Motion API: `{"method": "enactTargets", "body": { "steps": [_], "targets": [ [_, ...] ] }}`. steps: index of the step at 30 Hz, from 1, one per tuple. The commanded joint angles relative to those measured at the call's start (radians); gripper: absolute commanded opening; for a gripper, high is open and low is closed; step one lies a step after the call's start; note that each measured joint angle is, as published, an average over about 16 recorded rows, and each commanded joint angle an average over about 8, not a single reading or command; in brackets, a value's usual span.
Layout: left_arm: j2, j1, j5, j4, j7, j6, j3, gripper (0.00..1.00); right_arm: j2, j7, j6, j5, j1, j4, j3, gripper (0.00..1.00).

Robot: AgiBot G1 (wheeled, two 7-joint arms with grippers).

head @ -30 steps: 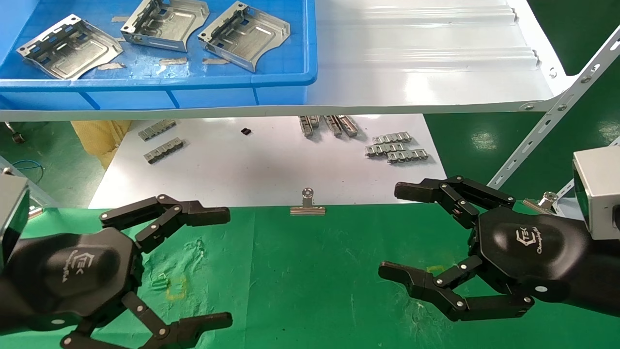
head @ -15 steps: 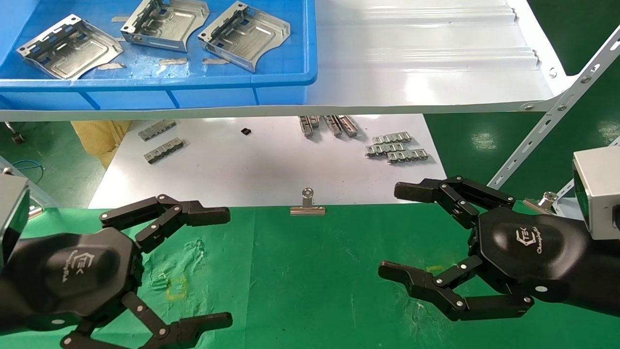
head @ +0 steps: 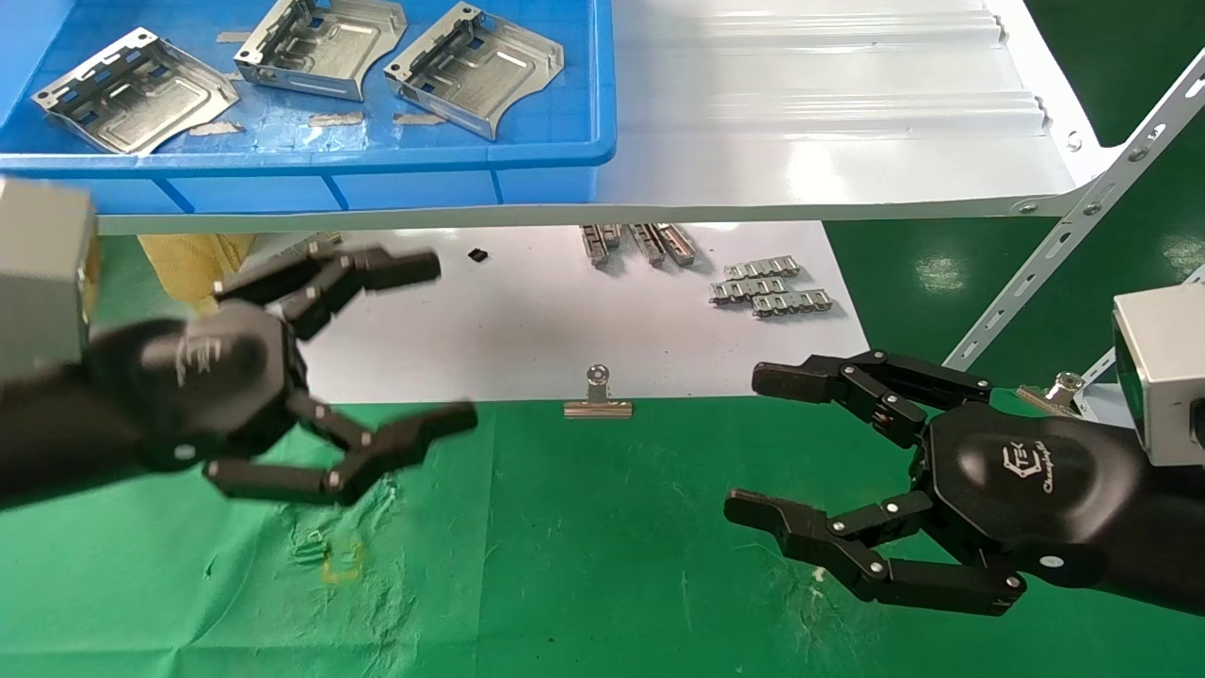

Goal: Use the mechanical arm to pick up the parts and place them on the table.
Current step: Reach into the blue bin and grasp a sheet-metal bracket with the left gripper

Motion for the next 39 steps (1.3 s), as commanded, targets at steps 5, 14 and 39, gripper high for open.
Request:
{"method": "enactTargets", "body": {
  "steps": [5, 14, 39],
  "targets": [
    [0.054, -0.11, 0.041, 0.095, 0.016, -0.041, 0.008, 1.0, 0.0, 0.0, 0.0, 0.0, 0.0, 0.0, 0.0, 0.0],
    [0.149, -0.37, 0.214, 0.325, 0.044, -0.094, 0.086, 1.0, 0.0, 0.0, 0.0, 0.0, 0.0, 0.0, 0.0, 0.0],
    [0.435, -0.825, 0.54, 1.005, 0.168, -0.257, 0.269, 0.03, 0.0, 0.0, 0.0, 0.0, 0.0, 0.0, 0.0, 0.0]
  ]
}}
